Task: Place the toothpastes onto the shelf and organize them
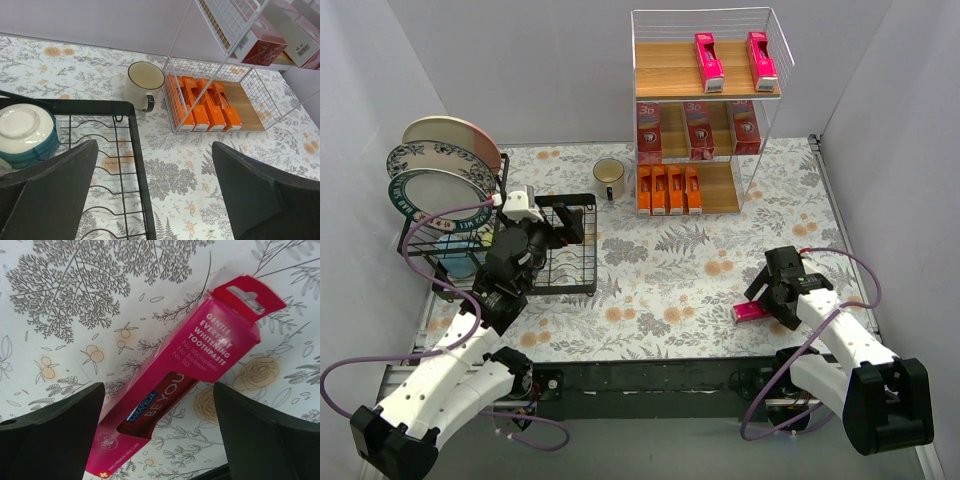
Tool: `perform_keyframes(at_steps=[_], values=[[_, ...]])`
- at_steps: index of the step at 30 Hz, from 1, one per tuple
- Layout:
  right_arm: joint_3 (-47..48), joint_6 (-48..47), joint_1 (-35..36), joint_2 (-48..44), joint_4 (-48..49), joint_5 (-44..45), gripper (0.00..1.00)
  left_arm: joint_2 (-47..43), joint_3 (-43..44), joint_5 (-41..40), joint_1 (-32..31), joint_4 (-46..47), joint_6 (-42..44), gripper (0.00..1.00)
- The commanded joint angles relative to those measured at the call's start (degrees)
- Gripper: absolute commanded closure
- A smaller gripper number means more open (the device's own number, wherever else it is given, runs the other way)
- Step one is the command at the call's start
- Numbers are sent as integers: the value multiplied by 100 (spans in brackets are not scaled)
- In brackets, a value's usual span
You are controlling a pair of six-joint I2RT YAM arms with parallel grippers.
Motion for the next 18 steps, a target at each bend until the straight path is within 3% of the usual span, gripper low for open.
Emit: perform_keyframes(at_steps=[1, 7, 11, 18], values=[[-216, 295, -45, 291, 671, -430, 4, 89, -22, 13, 25, 41, 93, 2], [-173, -118, -28, 608, 1251, -1001, 21, 194, -22, 66, 25, 76, 93, 2], [-85, -505, 252, 924, 1708, -1405, 43, 178, -22, 127, 25, 76, 102, 2], [941, -1418, 1658, 2423, 2131, -1424, 50, 186, -13, 83, 25, 68, 128, 2]])
